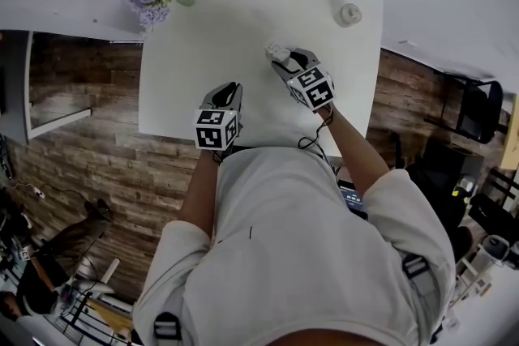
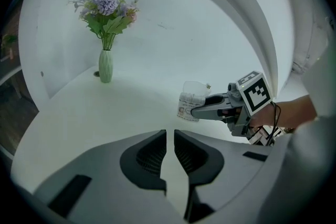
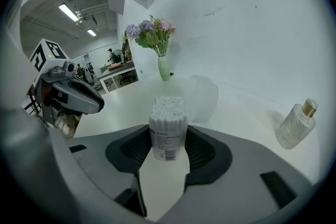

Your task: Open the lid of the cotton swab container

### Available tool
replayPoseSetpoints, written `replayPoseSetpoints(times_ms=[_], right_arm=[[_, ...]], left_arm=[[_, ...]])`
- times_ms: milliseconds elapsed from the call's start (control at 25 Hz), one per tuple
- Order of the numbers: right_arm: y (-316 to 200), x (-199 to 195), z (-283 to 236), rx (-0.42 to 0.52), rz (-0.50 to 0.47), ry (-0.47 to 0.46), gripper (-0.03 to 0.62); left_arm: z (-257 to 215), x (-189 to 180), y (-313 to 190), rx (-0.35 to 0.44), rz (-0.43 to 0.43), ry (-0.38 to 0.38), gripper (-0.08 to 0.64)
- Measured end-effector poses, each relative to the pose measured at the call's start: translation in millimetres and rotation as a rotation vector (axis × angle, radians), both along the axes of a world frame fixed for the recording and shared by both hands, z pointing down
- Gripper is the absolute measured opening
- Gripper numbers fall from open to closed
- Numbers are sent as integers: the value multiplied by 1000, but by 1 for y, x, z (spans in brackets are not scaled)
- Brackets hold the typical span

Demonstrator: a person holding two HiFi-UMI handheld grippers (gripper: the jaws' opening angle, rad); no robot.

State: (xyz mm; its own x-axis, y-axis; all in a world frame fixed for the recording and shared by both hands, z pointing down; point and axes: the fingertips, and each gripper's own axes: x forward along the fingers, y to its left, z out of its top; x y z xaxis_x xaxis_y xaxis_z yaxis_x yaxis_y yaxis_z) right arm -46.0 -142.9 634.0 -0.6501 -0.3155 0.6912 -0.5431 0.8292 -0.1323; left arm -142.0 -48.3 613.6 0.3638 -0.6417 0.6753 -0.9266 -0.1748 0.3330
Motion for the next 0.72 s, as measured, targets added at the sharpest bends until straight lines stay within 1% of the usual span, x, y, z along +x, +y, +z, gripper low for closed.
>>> replayPoseSetpoints(times_ms=[200,280,400,600,720], right_arm=[[-7,-3,14,-2,8,40,193],[-8,-4,17,-8,17,40,193],[-11,-6,17,-7,26,35,193],[-12,-6,18,12,19,55,193],[-7,-4,24,-8,24,83,193]], left_arm=[[7,-5,4,-15,13,-20,57],[9,-6,5,-21,19,-23,43],[11,-4,6,-27,29,-17,29],[14,0,4,-37,51,-10,26],[15,2,2,-39,61,-9,26]])
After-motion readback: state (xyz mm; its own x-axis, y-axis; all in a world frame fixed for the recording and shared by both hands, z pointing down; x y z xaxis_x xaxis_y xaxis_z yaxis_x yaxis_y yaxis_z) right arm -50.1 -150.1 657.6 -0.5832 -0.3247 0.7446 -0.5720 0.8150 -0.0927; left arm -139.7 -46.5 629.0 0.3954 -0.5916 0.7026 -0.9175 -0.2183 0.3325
